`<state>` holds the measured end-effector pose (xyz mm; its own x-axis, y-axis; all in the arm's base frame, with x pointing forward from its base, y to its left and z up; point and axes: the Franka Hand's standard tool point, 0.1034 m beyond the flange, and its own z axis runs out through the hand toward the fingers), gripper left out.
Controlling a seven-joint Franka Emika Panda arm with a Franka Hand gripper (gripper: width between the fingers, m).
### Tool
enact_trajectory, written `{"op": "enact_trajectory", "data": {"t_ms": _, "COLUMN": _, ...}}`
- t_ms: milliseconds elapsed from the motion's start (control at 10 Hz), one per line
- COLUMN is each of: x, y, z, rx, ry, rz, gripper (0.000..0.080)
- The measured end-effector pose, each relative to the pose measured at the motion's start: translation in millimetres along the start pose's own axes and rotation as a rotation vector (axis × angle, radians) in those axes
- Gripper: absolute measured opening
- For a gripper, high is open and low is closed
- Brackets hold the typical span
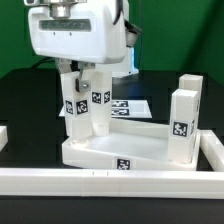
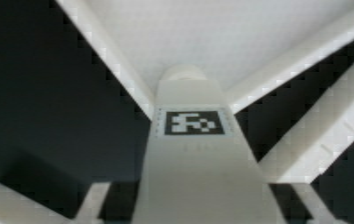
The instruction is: Assemble desk
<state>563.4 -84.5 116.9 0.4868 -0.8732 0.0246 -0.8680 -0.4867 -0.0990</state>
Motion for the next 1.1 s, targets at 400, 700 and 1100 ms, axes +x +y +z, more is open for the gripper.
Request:
{"op": "enact_trajectory", "data": {"t_ms": 400, "x": -3.7, "y": -5.9, "z": 0.8, "rx": 0.006, "ry": -0.003, "rz": 0.338, "gripper": 0.0291}}
{"op": "enact_trajectory", "data": {"t_ms": 700, "x": -5.2, "y": -8.0, "z": 1.5, "rx": 0.008, "ry": -0.002, "rz": 0.408, "gripper": 0.0366}}
{"op": "enact_trajectory", "data": {"t_ms": 1100, "x": -3.5, "y": -6.2, "z": 2.0, "rx": 0.0, "ry": 0.002, "rz": 0.202, "gripper": 0.064}}
